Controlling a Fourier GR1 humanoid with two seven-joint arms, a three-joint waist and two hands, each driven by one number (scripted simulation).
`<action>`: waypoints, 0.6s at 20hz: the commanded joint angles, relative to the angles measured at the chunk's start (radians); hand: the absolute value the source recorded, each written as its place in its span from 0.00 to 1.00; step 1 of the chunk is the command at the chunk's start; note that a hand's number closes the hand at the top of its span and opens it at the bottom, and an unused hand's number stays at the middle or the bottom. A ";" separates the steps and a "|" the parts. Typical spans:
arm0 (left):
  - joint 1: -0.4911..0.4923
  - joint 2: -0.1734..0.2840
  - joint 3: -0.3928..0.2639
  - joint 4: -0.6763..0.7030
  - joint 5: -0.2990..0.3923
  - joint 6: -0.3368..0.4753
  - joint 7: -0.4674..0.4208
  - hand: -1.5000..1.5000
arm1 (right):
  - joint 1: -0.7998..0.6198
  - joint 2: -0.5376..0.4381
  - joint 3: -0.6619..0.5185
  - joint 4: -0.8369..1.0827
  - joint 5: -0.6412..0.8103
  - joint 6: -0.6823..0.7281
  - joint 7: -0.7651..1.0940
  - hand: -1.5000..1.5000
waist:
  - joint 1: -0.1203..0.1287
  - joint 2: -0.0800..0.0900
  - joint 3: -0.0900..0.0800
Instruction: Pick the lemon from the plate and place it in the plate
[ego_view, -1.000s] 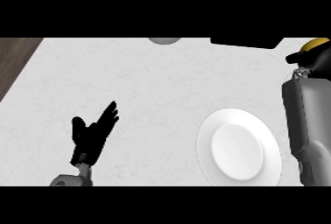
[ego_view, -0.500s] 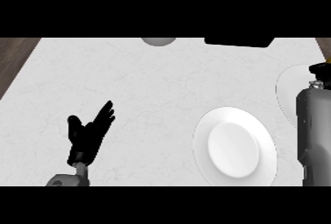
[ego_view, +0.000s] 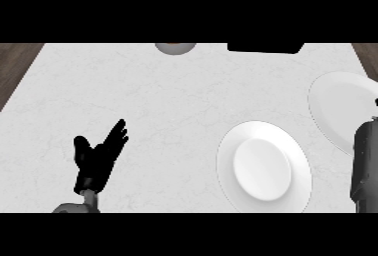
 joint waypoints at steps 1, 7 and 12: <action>-0.011 0.005 0.022 -0.018 0.019 0.002 0.014 0.50 | -0.002 -0.005 -0.080 0.065 0.014 -0.185 0.172 1.00 | -0.010 -0.008 -0.001; -0.002 -0.001 0.016 0.005 -0.003 0.023 0.023 0.50 | -0.031 -0.042 -0.246 0.198 -0.172 -0.152 0.094 1.00 | -0.027 -0.011 0.001; 0.007 0.008 0.036 0.005 0.028 -0.006 -0.002 0.50 | -0.031 -0.117 -0.280 0.457 -0.393 -0.214 -0.083 0.00 | -0.026 -0.011 0.002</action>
